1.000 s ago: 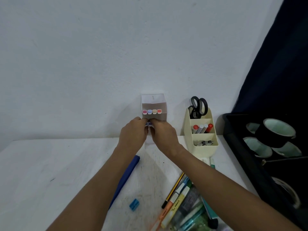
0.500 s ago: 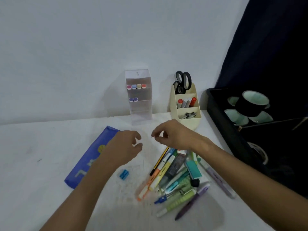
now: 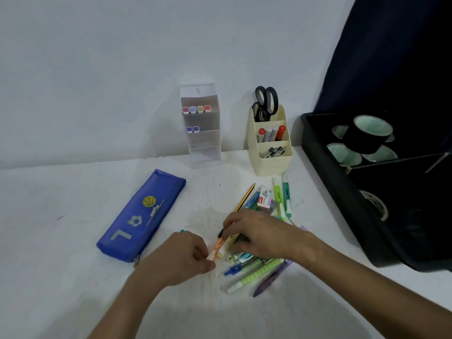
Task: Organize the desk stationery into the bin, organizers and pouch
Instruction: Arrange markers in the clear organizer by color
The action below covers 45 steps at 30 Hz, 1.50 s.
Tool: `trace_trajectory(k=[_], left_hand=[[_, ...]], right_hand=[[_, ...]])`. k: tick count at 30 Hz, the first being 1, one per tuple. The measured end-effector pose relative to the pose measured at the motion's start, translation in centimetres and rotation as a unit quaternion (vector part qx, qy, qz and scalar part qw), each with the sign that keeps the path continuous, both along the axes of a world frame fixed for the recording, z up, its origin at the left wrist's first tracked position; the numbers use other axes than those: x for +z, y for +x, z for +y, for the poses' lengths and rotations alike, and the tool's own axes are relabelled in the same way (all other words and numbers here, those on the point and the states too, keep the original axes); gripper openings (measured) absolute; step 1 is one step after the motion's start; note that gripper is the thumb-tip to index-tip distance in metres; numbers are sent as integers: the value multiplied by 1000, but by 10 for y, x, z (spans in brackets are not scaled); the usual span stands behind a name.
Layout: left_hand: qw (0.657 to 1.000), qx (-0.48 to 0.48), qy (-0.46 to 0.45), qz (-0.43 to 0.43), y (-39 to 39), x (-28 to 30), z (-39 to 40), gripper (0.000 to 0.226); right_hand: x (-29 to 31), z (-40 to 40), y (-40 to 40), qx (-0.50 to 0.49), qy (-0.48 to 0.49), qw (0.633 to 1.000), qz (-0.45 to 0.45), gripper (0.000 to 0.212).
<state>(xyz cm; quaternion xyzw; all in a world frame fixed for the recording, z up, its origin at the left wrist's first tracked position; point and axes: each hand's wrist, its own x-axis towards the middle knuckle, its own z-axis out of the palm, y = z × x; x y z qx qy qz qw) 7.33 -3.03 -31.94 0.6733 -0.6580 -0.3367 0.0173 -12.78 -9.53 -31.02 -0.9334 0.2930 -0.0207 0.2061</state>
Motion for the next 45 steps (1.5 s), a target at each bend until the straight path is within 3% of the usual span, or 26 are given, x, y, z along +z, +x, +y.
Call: trace_trajectory(k=[6, 11, 17, 22, 27, 33, 39, 42, 45], left_hand=[[999, 25, -27, -12, -2, 2, 1, 14], [995, 70, -54, 36, 5, 13, 0, 13], [950, 174, -215, 148, 15, 49, -15, 13], [902, 172, -377, 120, 23, 95, -49, 15], [862, 125, -486, 66, 21, 130, -87, 17], [864, 39, -502, -28, 15, 119, -125, 21], [879, 44, -474, -26, 13, 97, -147, 23], [885, 58, -462, -22, 9, 92, -155, 14], [891, 57, -449, -44, 7, 87, -160, 18]], right_hand=[[0, 3, 12, 25, -11, 999, 42, 32], [7, 0, 12, 16, -14, 999, 34, 32], [44, -28, 8, -56, 21, 992, -107, 25], [98, -60, 15, -154, -17, 956, -249, 17], [130, -82, 28, -226, -31, 894, -385, 11], [111, -104, 48, -226, -129, 901, -347, 15], [80, -125, 61, -228, -112, 921, -294, 12], [71, -130, 67, -233, -94, 928, -273, 20], [64, -132, 73, -230, -79, 926, -289, 26]])
